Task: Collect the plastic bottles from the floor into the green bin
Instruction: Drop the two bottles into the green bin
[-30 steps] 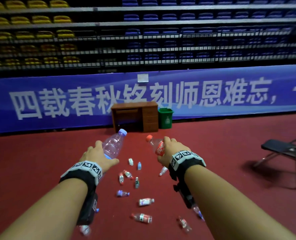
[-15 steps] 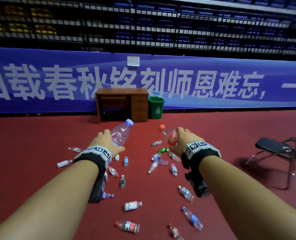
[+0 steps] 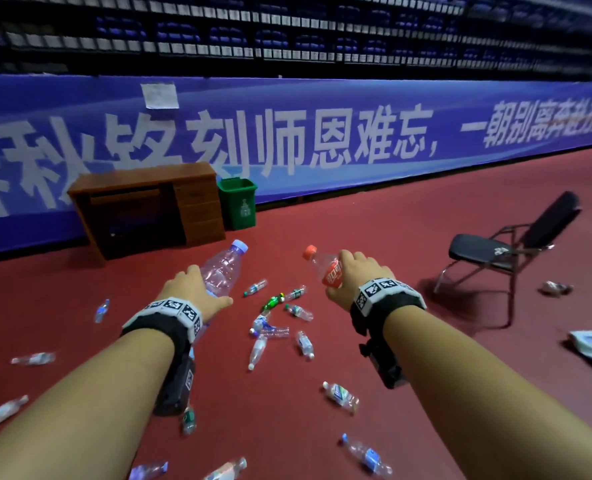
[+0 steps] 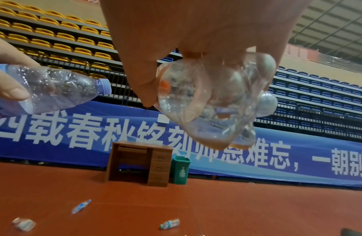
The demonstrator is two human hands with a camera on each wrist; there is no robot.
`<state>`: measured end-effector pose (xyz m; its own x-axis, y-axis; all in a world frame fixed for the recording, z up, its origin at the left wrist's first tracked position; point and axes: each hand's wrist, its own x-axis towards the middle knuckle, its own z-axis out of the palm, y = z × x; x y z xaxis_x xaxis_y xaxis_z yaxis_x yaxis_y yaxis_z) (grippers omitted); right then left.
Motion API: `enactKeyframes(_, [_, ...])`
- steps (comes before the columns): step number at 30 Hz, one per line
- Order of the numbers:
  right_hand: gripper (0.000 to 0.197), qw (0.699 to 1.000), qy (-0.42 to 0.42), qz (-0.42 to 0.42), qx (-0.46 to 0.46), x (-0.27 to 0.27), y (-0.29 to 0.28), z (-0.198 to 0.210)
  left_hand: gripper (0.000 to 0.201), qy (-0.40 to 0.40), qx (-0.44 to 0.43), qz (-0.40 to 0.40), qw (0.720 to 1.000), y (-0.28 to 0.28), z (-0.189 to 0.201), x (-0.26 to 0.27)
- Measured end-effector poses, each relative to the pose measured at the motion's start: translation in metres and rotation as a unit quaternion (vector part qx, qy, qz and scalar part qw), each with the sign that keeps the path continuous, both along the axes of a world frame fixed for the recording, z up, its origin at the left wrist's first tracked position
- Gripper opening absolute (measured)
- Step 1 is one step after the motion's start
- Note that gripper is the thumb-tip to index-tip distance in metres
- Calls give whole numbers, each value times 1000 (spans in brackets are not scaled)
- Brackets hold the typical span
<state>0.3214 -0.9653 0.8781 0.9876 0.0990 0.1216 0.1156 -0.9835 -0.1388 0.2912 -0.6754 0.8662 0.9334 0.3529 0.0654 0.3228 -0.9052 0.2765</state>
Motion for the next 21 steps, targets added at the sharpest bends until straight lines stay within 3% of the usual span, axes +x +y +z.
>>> enactKeyframes(11, [74,999,15,53,2,253,34,8,78,0,-30,58,998,35,6,221])
enactKeyframes(21, [62,997,19,68,-23,434,114,-9,80,7,-11,83,996,101,-6,397])
